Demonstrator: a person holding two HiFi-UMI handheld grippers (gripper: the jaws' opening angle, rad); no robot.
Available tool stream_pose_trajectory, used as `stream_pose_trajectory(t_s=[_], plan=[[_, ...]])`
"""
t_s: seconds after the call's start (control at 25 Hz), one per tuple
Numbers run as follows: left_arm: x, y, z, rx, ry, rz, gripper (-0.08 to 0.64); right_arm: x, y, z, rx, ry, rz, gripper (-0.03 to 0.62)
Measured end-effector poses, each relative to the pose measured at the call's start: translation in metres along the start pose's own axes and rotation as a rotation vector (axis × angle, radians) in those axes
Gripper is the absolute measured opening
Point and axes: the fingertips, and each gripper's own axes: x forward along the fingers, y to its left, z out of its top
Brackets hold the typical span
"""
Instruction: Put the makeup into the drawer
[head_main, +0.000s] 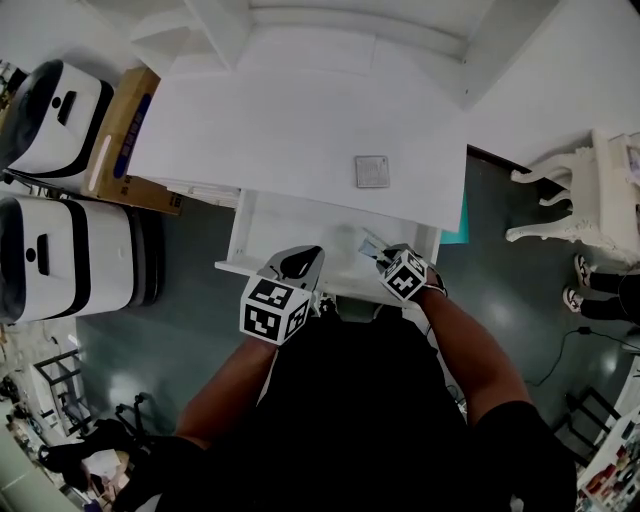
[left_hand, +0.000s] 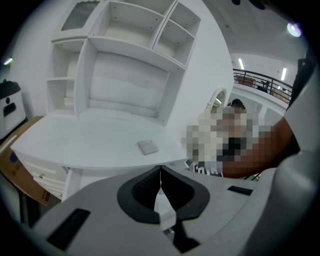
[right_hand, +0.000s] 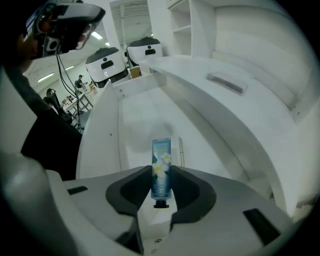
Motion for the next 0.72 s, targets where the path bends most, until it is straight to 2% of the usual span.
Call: stream_pose_trajectory(t_s=[0.12,0.48,0.72], plan=[[-0.002,0.0,-0.005,0.001,0.011,0.007,0.011,0.018,0.002,-0.007,-0.004,0.046,-0.005,0.133],[-0.014,0.008,-0.012,-0.01,0.032,0.039,0.011,0.045,-0.003,-0.008,0.037,0.075,-0.013,0.133],[-0.016,0.008,-0.016,-0.022,0.033,0.045,0.011,0.052,-0.004,-0.017,0.01,0.119,-0.026,0.133]])
